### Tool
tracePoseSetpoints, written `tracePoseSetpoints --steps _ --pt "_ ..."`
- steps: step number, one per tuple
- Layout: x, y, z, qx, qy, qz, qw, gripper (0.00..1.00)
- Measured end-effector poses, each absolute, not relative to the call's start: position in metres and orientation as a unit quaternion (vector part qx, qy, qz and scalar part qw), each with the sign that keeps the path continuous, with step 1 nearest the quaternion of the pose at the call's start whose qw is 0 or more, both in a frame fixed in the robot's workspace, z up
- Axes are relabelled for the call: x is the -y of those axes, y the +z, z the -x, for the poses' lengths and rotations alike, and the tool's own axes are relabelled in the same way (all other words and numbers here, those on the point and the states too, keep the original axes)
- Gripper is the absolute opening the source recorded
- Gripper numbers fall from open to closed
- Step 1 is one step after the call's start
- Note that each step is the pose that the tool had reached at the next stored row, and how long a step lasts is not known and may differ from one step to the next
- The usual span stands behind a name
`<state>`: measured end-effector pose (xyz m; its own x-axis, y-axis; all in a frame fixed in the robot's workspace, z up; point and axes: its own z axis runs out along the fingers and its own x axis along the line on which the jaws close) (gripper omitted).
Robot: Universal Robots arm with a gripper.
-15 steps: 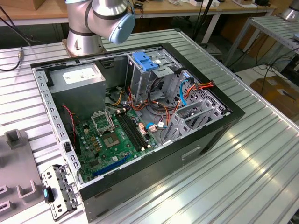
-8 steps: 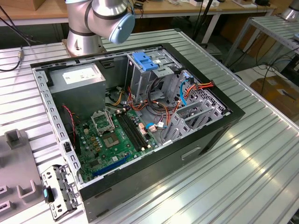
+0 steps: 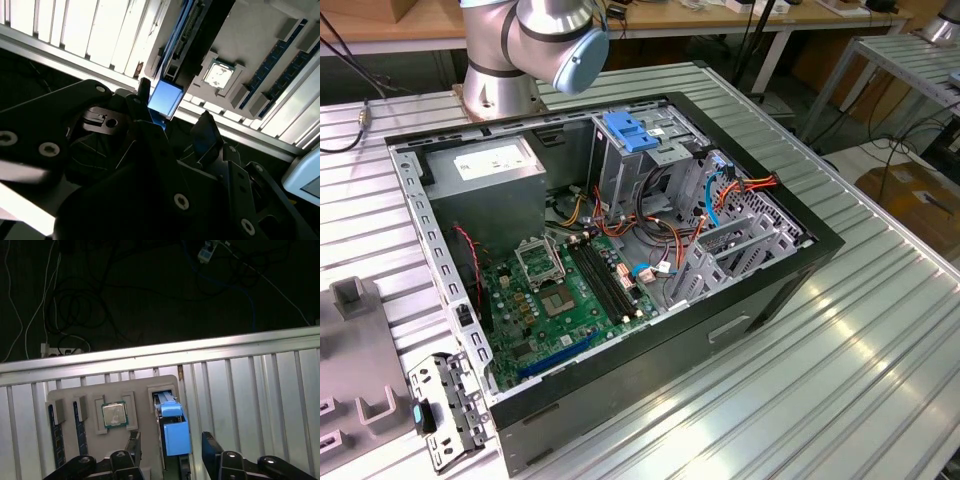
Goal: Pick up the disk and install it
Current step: 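Pick up the disk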
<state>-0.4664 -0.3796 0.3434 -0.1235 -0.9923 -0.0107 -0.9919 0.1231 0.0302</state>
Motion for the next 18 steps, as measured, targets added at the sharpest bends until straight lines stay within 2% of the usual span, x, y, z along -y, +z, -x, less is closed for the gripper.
tracePoseSetpoints --steps 18 --pt "0.3796 0.3416 0.4664 0.708 -0.013 -0.706 0.005 0.60"
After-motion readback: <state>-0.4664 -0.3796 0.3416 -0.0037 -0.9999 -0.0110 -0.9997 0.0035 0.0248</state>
